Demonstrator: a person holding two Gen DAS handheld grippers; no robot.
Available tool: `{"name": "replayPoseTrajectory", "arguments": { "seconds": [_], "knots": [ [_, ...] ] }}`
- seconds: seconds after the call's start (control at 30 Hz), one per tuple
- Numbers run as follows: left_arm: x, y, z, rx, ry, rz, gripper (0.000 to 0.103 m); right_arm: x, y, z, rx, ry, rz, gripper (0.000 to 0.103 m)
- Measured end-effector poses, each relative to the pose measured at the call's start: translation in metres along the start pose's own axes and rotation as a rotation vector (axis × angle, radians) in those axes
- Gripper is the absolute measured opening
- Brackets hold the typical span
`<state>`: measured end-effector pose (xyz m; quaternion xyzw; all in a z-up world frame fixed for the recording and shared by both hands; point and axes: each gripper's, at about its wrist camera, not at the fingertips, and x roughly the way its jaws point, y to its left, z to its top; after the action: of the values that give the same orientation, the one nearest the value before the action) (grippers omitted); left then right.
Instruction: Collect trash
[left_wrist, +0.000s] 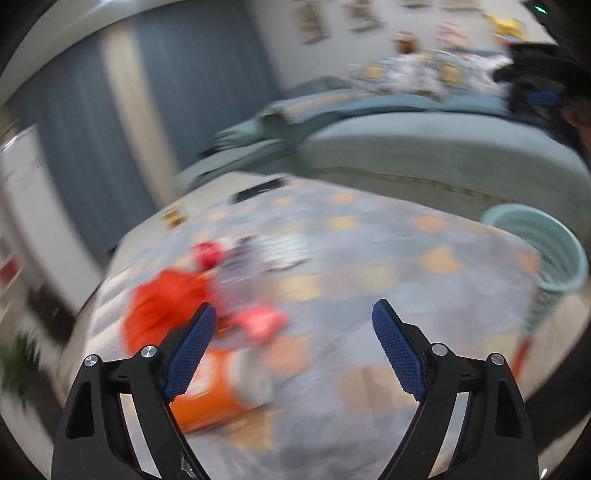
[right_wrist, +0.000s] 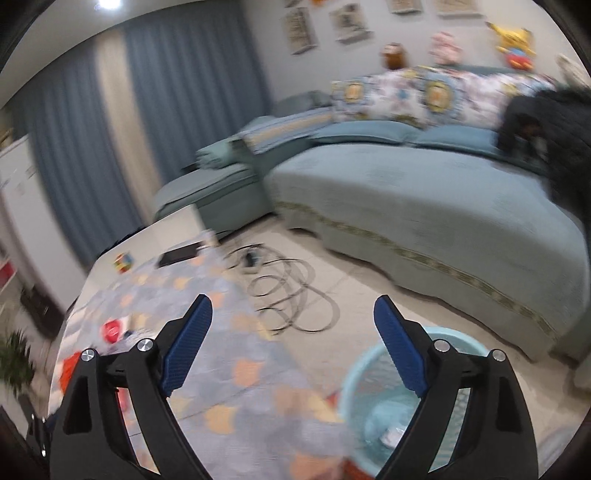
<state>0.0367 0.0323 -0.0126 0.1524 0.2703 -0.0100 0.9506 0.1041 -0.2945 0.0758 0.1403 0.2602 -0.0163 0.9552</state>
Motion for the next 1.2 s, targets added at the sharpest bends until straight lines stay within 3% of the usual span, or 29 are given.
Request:
{"name": "replayPoseTrajectory", "arguments": {
  "seconds": [0.1, 0.17, 0.3, 0.43, 0.57, 0.63, 0.73, 1.07, 1.1, 1.13, 1.17, 1.2],
  "knots": [
    [-0.004, 0.031, -0.009, -0.086, 0.001, 0.042, 0.085, 0.007, 0.052, 0.003, -0.066, 0.001, 0.087, 0.093],
    [-0.003, 0.041, -0.014, -0.086, 0.014, 0.081, 0.085, 0.017, 0.093, 0.004, -0.110, 0.025, 0.169, 0.095],
    [0.000, 0.081, -0.026, -0.172, 0.053, 0.143, 0.085, 0.051, 0.172, 0.004, -0.186, 0.128, 0.323, 0.095],
    [0.020, 0.135, -0.034, -0.409, 0.116, -0.043, 0.085, 0.073, 0.225, -0.007, -0.241, 0.141, 0.360, 0.095],
    [0.050, 0.143, -0.036, -0.389, 0.194, -0.082, 0.085, 0.093, 0.245, -0.026, -0.207, 0.244, 0.408, 0.095],
    [0.065, 0.142, -0.043, -0.399, 0.250, -0.093, 0.085, 0.096, 0.251, -0.031, -0.227, 0.243, 0.403, 0.095],
    [0.069, 0.145, -0.046, -0.449, 0.255, -0.134, 0.085, 0.105, 0.257, -0.041, -0.267, 0.251, 0.369, 0.095],
    [0.074, 0.096, -0.033, -0.359, 0.259, -0.232, 0.085, 0.120, 0.239, -0.051, -0.285, 0.300, 0.327, 0.095],
    [0.073, 0.092, -0.034, -0.350, 0.262, -0.235, 0.079, 0.120, 0.236, -0.051, -0.280, 0.307, 0.326, 0.095],
    [0.073, 0.089, -0.033, -0.341, 0.265, -0.233, 0.060, 0.121, 0.234, -0.050, -0.277, 0.311, 0.325, 0.095],
    [0.072, 0.089, -0.033, -0.336, 0.264, -0.229, 0.048, 0.122, 0.232, -0.050, -0.275, 0.315, 0.323, 0.095],
    [0.070, 0.089, -0.032, -0.332, 0.256, -0.219, 0.023, 0.122, 0.231, -0.051, -0.274, 0.318, 0.320, 0.095]
  ]
}}
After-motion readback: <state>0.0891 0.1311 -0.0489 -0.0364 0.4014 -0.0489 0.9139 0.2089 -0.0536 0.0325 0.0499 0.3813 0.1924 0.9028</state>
